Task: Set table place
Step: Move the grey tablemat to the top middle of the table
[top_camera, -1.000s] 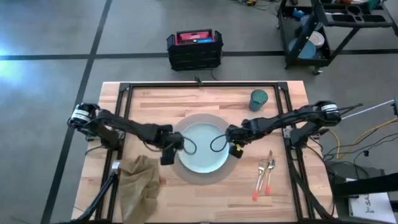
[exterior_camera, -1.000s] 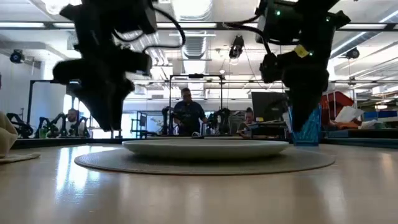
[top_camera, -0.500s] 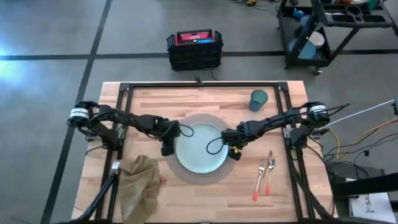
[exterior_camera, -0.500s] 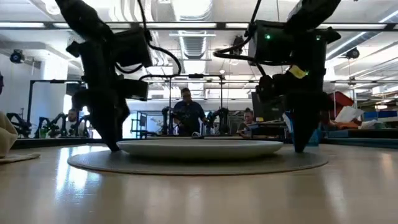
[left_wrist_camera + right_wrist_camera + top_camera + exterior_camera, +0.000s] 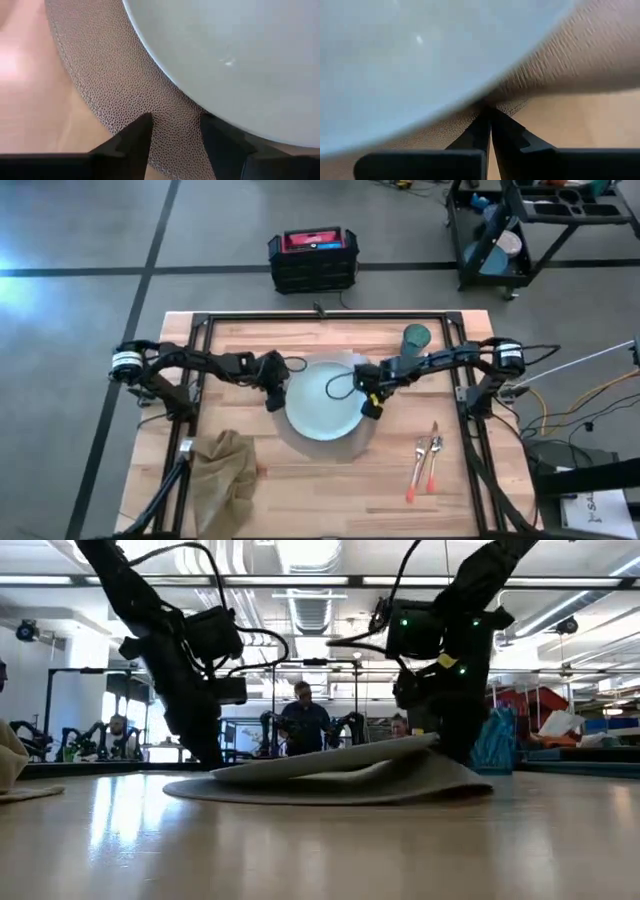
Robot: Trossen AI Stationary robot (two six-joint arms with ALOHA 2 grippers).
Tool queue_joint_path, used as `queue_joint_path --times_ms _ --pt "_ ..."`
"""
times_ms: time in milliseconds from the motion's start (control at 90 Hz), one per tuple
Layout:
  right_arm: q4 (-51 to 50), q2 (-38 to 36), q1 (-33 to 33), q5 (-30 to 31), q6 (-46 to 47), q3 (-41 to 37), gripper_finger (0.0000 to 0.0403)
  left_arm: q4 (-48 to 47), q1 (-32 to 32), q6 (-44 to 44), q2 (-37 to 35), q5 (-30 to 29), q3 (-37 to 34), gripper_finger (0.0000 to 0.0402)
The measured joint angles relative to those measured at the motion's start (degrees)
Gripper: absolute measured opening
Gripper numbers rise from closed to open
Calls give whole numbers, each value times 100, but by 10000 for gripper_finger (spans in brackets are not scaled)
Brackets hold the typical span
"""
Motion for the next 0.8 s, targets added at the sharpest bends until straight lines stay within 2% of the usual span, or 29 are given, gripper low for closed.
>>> queue_joint_path --times_ms 200,489,700,800 --pt "-11 0 -559 38 -437 -8 0 27 506 312 5 -83 -19 158" --pt "323 13 -1413 161 -1035 -18 0 675 1361 787 11 -99 -30 160" --pt "737 25 -1917 176 -1293 -33 0 1235 1629 950 34 -27 -50 153" --pt "867 28 -2024 365 -1289 -37 0 1353 1641 960 33 -60 -48 154"
